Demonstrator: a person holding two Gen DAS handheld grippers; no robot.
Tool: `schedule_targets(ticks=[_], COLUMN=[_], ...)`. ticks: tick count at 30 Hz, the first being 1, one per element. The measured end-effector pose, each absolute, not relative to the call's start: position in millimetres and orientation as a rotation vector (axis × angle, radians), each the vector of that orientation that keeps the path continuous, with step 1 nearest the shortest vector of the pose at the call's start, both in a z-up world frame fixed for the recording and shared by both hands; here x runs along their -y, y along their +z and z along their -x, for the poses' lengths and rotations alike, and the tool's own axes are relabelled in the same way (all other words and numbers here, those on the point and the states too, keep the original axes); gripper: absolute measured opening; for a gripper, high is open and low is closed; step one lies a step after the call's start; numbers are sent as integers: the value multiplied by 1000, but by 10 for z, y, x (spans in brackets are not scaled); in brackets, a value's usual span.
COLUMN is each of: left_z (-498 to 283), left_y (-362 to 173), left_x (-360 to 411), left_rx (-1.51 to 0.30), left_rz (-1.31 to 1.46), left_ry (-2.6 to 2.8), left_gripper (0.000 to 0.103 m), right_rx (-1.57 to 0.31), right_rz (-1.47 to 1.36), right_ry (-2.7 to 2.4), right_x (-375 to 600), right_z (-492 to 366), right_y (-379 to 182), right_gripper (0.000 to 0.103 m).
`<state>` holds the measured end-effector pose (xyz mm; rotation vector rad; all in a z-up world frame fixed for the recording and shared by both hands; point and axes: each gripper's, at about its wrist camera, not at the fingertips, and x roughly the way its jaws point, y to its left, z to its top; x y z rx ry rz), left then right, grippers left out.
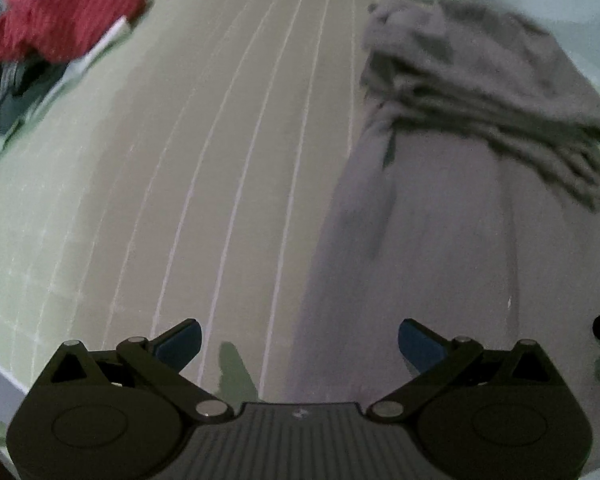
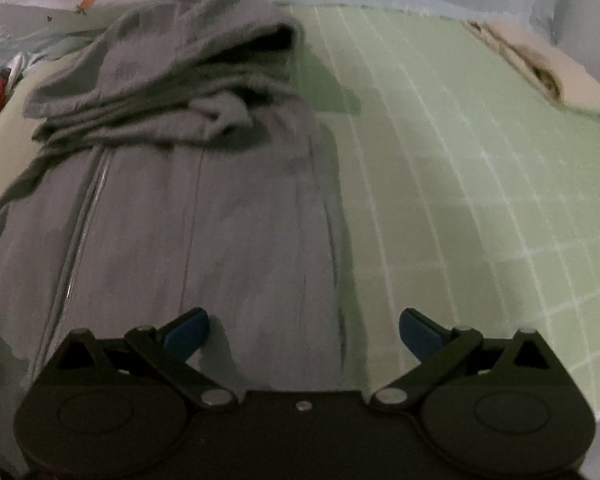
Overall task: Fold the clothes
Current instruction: 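Smooth the folded hoodie flat with both open grippers, then grasp the hoodie hem with both grippers and lift it toward the hood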
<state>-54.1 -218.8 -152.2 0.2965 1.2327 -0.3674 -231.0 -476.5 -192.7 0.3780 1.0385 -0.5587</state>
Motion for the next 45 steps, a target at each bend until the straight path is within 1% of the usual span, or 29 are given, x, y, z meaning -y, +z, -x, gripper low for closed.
schedule_targets(ticks=[6, 15, 18, 21, 22, 23, 24, 25, 26, 27, 28, 29, 30, 31, 34, 37, 45], left_z=[708, 839, 945, 1070, 1103, 1129, 1146, 1148, 1144, 1139, 1124, 1105, 1065, 1036, 910, 801, 274], left_y=[-1672, -1696, -1712, -1710, -1710, -1699, -1678, -1651, -1622, -1592, -1570, -1552, -1528, -1486, -1332, -1120, -411], left_x=[2048, 2045, 2085, 2099, 2110, 2125, 2144, 2155, 2161, 2168, 2169, 2159, 2141, 2111, 2058, 2054, 2255], left_rx=[-1280, -1249, -1225, -1198, -1193, -1187, -1183, -1182, -1181, -1181, -1185, -1196, -1215, -1233, -1258, -1238, -1030], left_rz=[-270, -301, -372, -379, -388, -398, -404, -403, -401, -399, -393, -381, -353, -316, -200, -107, 52], left_ry=[-402, -480, -545, -588, -599, -609, -621, -632, -642, -653, -658, -659, -663, -662, -661, -664, -657], left_gripper=[103, 103, 103, 102, 100, 98, 91, 79, 72, 57, 40, 31, 21, 18, 16, 15, 13], right_rx=[-1015, -990, -988, -989, -978, -966, -948, -934, -929, -924, -919, -912, -904, -888, -820, -750, -561], right_rz=[-403, -439, -454, -443, -453, -464, -478, -496, -526, -556, -585, -610, -634, -656, -701, -686, -726], right_ry=[-575, -590, -545, -463, -431, -401, -381, -362, -347, -331, -320, -327, -332, -331, -318, -300, -274], right_x=[4626, 4406, 4348, 4240, 4210, 4183, 4164, 4153, 4169, 4185, 4204, 4237, 4269, 4301, 4379, 4443, 4994], right_z=[2500, 2685, 2708, 2686, 2684, 2682, 2679, 2674, 2666, 2658, 2652, 2656, 2660, 2662, 2691, 2619, 2081], right_y=[-1929, -1908, -1894, -1874, -1863, -1849, -1827, -1808, -1802, -1796, -1791, -1792, -1787, -1763, -1603, -1377, -935], right_gripper=[103, 103, 103, 103, 101, 94, 86, 62, 35, 28, 23, 16, 16, 15, 15, 15, 15])
